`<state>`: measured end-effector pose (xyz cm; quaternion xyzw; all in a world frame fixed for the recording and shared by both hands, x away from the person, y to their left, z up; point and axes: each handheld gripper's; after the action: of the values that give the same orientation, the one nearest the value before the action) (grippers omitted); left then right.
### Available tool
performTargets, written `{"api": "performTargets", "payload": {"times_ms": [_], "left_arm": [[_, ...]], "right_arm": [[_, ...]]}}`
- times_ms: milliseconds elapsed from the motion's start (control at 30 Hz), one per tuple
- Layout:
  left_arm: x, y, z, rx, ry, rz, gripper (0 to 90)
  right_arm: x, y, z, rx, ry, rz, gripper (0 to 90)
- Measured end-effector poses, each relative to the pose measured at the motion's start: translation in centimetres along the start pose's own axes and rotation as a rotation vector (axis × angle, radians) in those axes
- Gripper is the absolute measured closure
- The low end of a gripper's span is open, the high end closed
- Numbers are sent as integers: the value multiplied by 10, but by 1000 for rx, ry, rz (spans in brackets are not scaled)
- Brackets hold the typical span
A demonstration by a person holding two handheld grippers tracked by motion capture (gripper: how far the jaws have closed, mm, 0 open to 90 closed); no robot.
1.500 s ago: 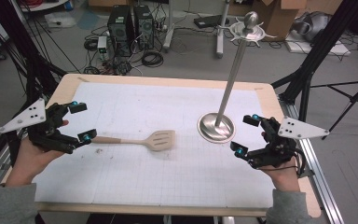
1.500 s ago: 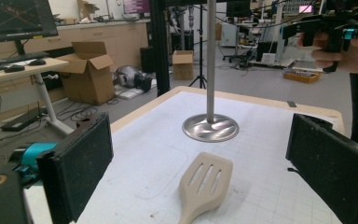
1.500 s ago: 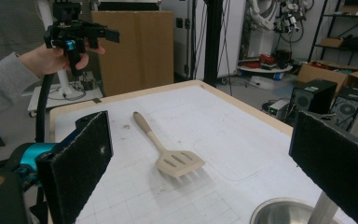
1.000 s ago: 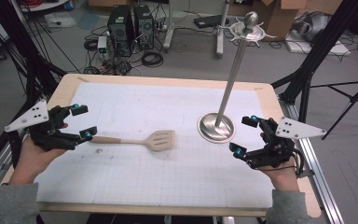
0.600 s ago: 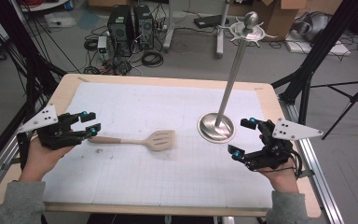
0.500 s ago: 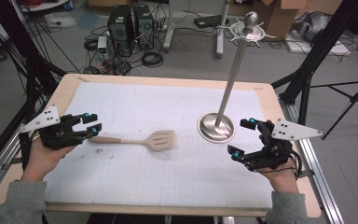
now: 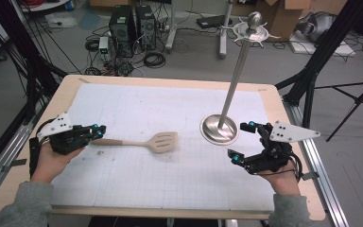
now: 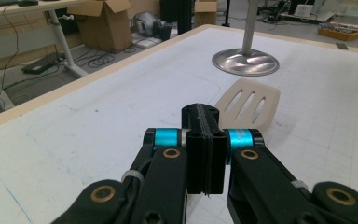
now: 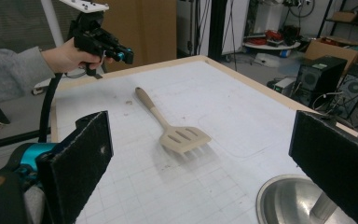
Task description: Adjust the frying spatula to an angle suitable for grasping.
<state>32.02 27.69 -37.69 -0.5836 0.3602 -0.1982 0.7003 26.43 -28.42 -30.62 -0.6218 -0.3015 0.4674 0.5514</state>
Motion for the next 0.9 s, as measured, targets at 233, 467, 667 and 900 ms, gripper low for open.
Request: {"api": "performTargets", "payload": {"times_ms": [233,467,667,900], "left_arm": [[6,9,1,-22,16,31,895],[25,18,-5,-24,30,91,895],[38,23,-8,-50,56,105,895],[53,26,-13,-30,73,135,896]], "right_arm": [[1,2,-1,-3,-1,4,50],[2,3,-1,4,-4,9,50],[2,4,-2,9,-5,8,50],[4,5,-2,11,-13,25,50]]}}
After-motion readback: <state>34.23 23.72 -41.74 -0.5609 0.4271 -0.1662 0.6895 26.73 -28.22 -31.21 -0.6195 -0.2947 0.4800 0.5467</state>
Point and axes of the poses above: each handheld gripper's, and its own axes: x roughly forward along the jaws, y roughly out of its underside, z roughly to its left, and after that the axes turned 7 degrees about -y, right-handed
